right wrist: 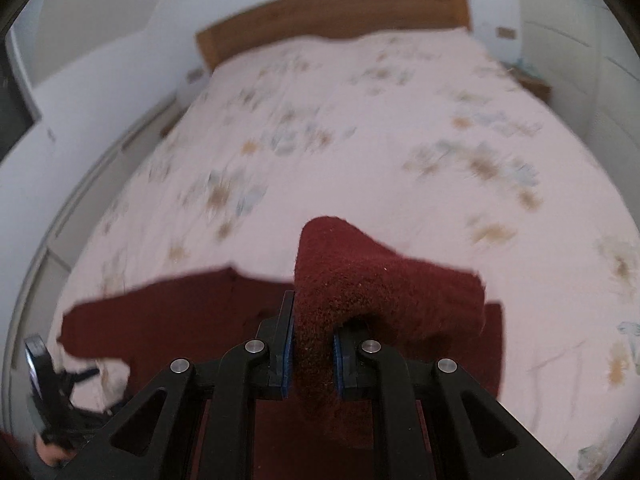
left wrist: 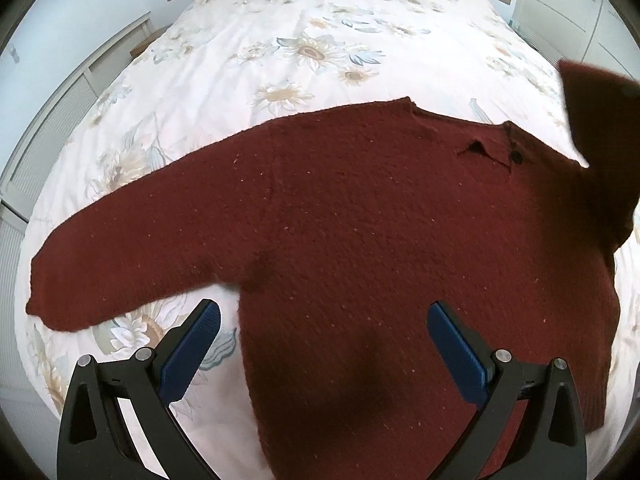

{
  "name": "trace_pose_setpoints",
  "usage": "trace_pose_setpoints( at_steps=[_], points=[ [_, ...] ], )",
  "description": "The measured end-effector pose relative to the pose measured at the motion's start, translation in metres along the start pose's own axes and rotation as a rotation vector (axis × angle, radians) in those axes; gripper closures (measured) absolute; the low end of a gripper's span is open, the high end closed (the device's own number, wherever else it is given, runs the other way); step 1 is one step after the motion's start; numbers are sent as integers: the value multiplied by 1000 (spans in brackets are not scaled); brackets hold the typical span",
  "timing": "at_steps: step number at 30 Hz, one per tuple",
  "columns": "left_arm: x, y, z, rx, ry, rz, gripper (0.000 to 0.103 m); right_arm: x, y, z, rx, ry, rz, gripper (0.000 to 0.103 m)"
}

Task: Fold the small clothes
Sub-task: 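Grasp the sweater sleeve cuff with the right tool and lift it, then fold the held sleeve across the sweater body and open the right tool, then grasp the other sleeve cuff with the left tool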

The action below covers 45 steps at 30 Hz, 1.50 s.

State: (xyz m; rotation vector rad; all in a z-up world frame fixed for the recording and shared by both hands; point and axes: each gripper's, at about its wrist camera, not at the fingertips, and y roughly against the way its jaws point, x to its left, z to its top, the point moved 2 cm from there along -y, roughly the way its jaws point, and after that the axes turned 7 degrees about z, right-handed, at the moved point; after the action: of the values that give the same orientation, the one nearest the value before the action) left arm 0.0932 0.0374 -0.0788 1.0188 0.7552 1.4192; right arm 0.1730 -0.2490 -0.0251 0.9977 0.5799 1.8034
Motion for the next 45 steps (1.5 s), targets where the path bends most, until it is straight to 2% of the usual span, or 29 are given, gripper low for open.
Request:
trace_pose_setpoints(
  at_steps=[4, 7, 10, 12, 14, 15, 18, 20, 24, 28, 32, 38, 45],
  points=[
    [3, -8, -1, 19, -2, 7, 1, 5, -59, -44, 162, 12, -14, 88],
    [3, -15, -4, 38, -11, 2, 1, 7, -87, -69, 245, 31, -17, 87],
    [3, -21, -6, 52, -6, -16, 1, 9, -95, -81, 284, 48, -33, 84],
    [3, -23, -6, 51, -7, -15, 1, 10, -99, -84, 311, 56, -47, 74],
    [2, -25, -6, 48, -8, -19, 1, 10, -102, -89, 357, 71, -46, 43],
    [3, -25, -7, 48, -7, -22, 1, 11, -101, -90, 362, 79, -49, 38],
    [2, -26, -8, 51, -10, -32, 1, 10, -89, -92, 369, 114, -69, 33],
    [2, -26, -10, 57, -17, -47, 1, 8, -78, -90, 364, 124, -69, 24],
    [-6, -26, -9, 58, -41, -66, 1, -5, -46, -94, 352, 134, -72, 23],
    [-20, -21, -1, 38, -76, -86, 1, -35, -12, -102, 313, 77, -101, 23],
    [-47, -18, 12, 19, -137, -117, 1, -76, 4, -119, 304, 15, -209, 23],
    [-114, -15, 35, -16, -270, -129, 1, -122, 14, -140, 312, -75, -296, 23],
    [-200, -19, 55, -60, -426, -148, 1, -145, 22, -154, 311, -129, -281, 23]
  ],
)
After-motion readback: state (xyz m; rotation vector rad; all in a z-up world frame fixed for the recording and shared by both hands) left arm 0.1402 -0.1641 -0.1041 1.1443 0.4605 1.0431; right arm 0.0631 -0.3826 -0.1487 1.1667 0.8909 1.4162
